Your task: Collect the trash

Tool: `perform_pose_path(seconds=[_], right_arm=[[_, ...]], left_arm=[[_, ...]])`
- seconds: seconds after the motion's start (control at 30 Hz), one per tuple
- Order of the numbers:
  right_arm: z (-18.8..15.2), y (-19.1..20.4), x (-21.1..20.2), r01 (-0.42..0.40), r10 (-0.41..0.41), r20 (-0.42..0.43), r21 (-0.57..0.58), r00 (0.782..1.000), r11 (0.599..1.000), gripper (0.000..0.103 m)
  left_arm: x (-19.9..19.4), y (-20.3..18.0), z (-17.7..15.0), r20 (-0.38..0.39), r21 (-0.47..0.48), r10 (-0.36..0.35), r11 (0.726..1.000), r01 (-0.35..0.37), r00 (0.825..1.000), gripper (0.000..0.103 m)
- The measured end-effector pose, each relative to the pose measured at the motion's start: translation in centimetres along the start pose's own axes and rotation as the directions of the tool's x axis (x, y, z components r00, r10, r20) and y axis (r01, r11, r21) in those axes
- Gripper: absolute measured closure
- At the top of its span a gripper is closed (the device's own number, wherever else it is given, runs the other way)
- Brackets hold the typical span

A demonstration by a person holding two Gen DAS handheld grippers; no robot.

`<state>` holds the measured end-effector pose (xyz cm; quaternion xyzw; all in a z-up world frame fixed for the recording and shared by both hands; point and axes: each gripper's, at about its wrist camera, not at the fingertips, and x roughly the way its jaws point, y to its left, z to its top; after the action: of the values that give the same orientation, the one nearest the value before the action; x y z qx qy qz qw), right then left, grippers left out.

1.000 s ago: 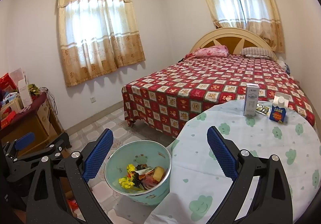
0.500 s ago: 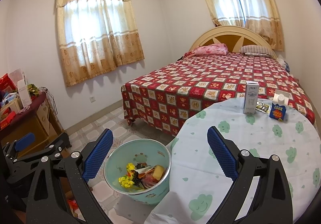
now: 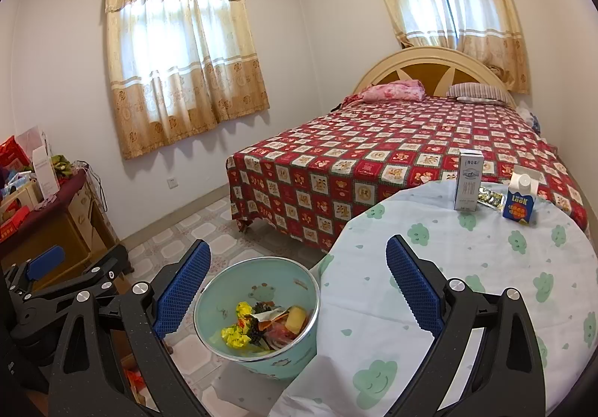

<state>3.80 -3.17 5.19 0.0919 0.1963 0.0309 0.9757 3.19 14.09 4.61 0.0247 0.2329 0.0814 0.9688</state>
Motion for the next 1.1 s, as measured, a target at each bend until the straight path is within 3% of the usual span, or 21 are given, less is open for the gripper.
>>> perform_pose_path(seconds=[0.4, 0.57, 0.77, 1.1], right_arm=[[-0.2, 0.0, 0.1, -0.001, 0.001, -0.007, 0.000, 1.000, 1.000, 0.010], [-0.4, -0.1, 0.2, 0.001, -0.001, -0.009, 0.003, 1.000, 1.000, 0.010], [-0.6, -0.2, 0.2, 0.005, -0.004, -0.015, 0.015, 1.000, 1.000, 0.010], [-0.5, -0.5, 0.2, 0.014, -0.013, -0.016, 0.018, 1.000, 1.000, 0.010]], left_arm=[[0.5, -0.2, -0.2, -0.013, 0.003, 0.016, 1.000, -0.016, 1.000, 0.006], [0.7, 0.0, -0.4, -0.031, -0.031, -0.032, 0.999, 0.031, 0.999, 0.006], [0.8, -0.1, -0.7, -0.042, -0.032, -0.042, 0.999, 0.040, 0.998, 0.006], [1.0, -0.1, -0.4, -0.039, -0.025, -0.014, 1.000, 0.013, 0.999, 0.006]])
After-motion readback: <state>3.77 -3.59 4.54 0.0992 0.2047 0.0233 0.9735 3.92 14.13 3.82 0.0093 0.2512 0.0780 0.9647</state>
